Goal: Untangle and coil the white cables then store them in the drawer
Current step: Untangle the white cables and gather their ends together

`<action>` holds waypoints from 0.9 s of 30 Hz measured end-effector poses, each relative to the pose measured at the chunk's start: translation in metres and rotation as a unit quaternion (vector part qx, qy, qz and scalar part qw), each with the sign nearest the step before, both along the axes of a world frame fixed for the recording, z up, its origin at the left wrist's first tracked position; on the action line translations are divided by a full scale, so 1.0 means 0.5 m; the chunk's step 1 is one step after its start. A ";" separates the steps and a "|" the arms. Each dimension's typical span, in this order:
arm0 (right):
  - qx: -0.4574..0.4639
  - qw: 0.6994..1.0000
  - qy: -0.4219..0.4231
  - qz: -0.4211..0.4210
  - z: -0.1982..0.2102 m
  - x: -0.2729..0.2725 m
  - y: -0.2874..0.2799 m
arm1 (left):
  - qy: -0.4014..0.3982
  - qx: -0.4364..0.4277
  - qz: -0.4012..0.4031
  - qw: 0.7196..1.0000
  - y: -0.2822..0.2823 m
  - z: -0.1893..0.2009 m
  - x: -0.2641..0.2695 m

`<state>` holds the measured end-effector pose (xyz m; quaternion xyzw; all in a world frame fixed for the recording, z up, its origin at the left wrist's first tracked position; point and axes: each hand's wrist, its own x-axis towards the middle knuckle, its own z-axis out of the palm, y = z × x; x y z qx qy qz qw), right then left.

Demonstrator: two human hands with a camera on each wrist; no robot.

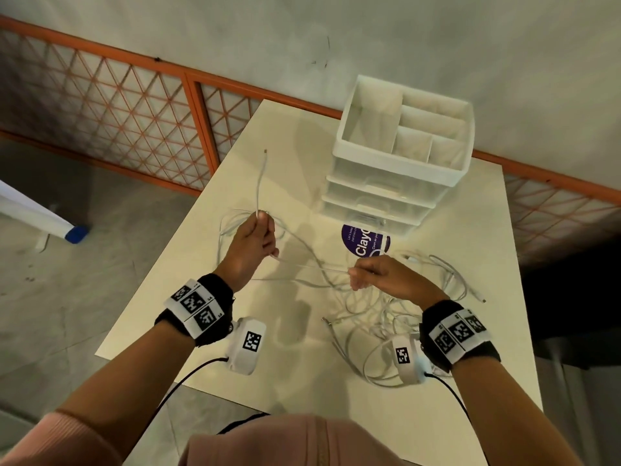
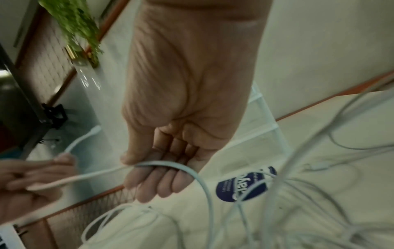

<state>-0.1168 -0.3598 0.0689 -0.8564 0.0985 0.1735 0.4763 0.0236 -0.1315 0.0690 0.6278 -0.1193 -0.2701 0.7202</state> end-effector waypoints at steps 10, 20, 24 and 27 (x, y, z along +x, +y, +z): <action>-0.019 0.994 -0.105 -0.008 0.098 0.053 0.040 | -0.181 0.146 -0.207 0.950 -0.063 -0.005 -0.067; -0.036 0.997 -0.035 -0.052 0.054 0.000 -0.054 | -0.289 0.166 0.067 0.941 -0.014 0.050 0.014; -0.091 0.992 -0.036 -0.081 0.067 -0.018 -0.092 | -0.279 0.256 0.080 0.922 0.012 0.018 0.027; -0.069 0.990 -0.086 -0.087 0.128 -0.008 -0.083 | -0.209 0.285 0.059 0.933 0.018 -0.018 0.020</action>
